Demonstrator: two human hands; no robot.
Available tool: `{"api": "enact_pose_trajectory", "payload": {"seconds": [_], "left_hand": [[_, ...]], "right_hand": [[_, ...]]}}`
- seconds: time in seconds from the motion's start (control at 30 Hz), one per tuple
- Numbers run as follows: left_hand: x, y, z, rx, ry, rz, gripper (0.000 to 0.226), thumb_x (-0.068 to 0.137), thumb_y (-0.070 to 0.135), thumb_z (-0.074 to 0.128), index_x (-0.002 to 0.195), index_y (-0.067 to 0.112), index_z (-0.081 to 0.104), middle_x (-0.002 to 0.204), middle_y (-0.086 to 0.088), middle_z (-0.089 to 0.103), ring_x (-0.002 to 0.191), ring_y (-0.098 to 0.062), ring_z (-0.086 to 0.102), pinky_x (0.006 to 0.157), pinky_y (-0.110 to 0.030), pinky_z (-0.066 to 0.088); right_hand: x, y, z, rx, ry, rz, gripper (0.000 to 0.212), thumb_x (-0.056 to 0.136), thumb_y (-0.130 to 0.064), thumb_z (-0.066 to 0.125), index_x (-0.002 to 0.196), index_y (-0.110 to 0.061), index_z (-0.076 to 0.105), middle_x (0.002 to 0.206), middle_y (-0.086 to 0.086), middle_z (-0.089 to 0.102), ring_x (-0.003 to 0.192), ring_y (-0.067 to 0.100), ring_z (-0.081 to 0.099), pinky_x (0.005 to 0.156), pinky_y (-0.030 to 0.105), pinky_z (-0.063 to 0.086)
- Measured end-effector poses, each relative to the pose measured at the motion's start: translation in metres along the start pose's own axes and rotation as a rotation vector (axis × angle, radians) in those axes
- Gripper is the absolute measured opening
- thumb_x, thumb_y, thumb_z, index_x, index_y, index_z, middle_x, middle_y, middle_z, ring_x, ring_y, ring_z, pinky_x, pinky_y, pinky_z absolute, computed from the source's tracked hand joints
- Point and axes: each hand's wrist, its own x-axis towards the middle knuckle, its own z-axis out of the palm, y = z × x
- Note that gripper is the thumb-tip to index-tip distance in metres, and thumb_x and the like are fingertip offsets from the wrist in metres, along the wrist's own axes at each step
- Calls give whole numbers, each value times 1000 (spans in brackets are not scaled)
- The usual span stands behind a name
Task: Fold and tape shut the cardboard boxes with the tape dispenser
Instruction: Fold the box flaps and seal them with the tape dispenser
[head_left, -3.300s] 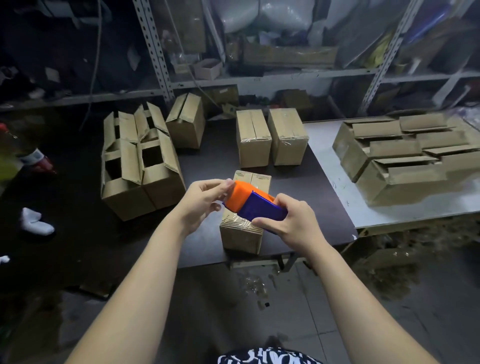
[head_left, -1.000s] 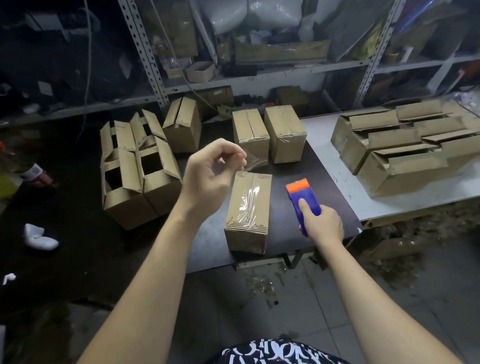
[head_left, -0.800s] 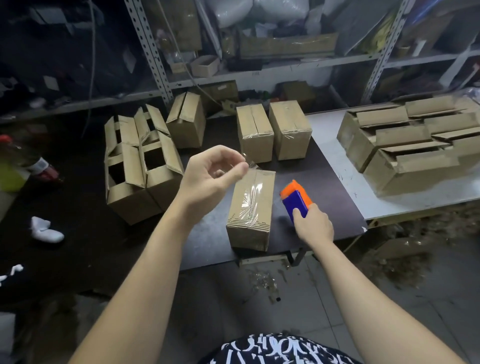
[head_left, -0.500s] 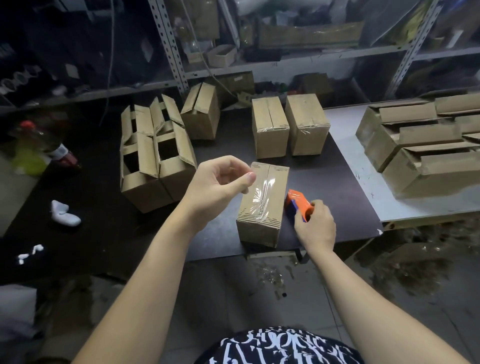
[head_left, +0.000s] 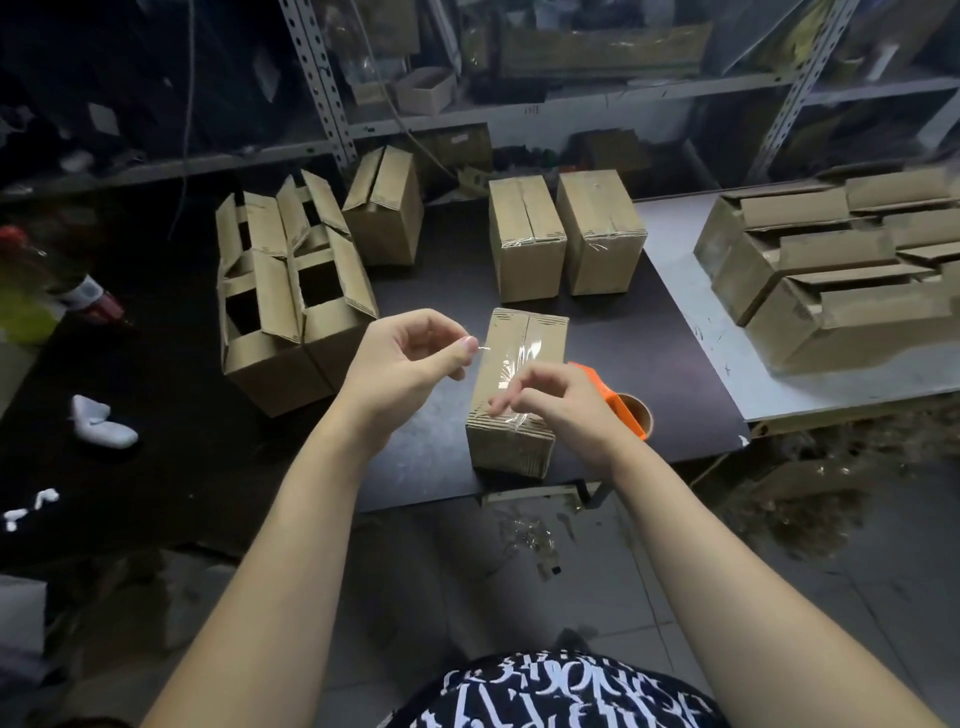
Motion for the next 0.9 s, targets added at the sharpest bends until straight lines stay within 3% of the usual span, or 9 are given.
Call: {"api": "enact_pose_trajectory", "payload": {"seconds": [0.07,0.17,0.23,0.3,0.4,0.5,0.63,0.77,0.9], "left_hand": [[0,-8,5,7,64,1,3,93,16,76,92,13,76,78,4,74,74,-14,72,70,-22,57],[0,-21,15,4,207,18,1,91,17,78,90,17,78,78,4,75,76,-18,73,72,-26,60],[-1,-28,22,-5,267,-16,1,92,19,78,91,18,78,78,5,75,77,-17,73,68,-24,59],[-1,-31,30,-44,286,-78,2,92,18,78,92,17,79,77,6,75,77,-14,73,59,-24,58],[1,-34,42,-80,312,-151,3,91,17,78,94,16,80,77,6,76,77,-11,74,52,-25,58],[3,-38,50,-113,363,-195,3,91,16,79,93,16,80,78,2,76,75,-12,74,52,-27,58],[1,-49,57,-127,422,-279,3,90,20,80,90,23,80,73,10,75,73,-7,74,57,-30,61],[-3,-58,60,-122,496,-376,8,90,22,81,83,25,79,69,11,74,69,-8,73,71,-44,66],[-2,-62,58,-128,521,-467,16,88,21,82,74,24,76,65,7,73,71,-13,74,73,-46,65]], "right_hand": [[-6,5,-6,15,38,46,3,89,-1,70,88,-3,72,92,18,76,93,20,72,91,31,55],[-14,11,-10,33,159,130,13,87,-10,82,99,-6,77,91,7,80,87,18,77,84,28,58],[-22,12,-13,90,279,149,19,85,-14,85,100,-5,78,91,5,81,85,17,78,69,20,56],[-27,16,-15,139,354,153,18,87,-15,83,99,-4,78,91,7,81,85,17,79,58,15,52],[-29,26,-18,226,432,208,12,95,-20,74,98,-8,76,94,5,81,87,16,79,52,15,48],[-30,31,-18,180,439,248,14,98,-27,69,98,-14,75,97,0,81,88,11,77,52,14,47],[-27,36,-18,45,441,265,18,100,-32,68,97,-16,77,96,-3,80,91,12,75,54,15,48],[-21,40,-16,-36,463,327,20,95,-40,74,97,-21,80,97,-5,78,97,14,71,76,28,55],[-22,37,-13,-46,434,380,18,94,-34,76,100,-18,81,92,-13,74,91,0,62,70,18,45]]}}
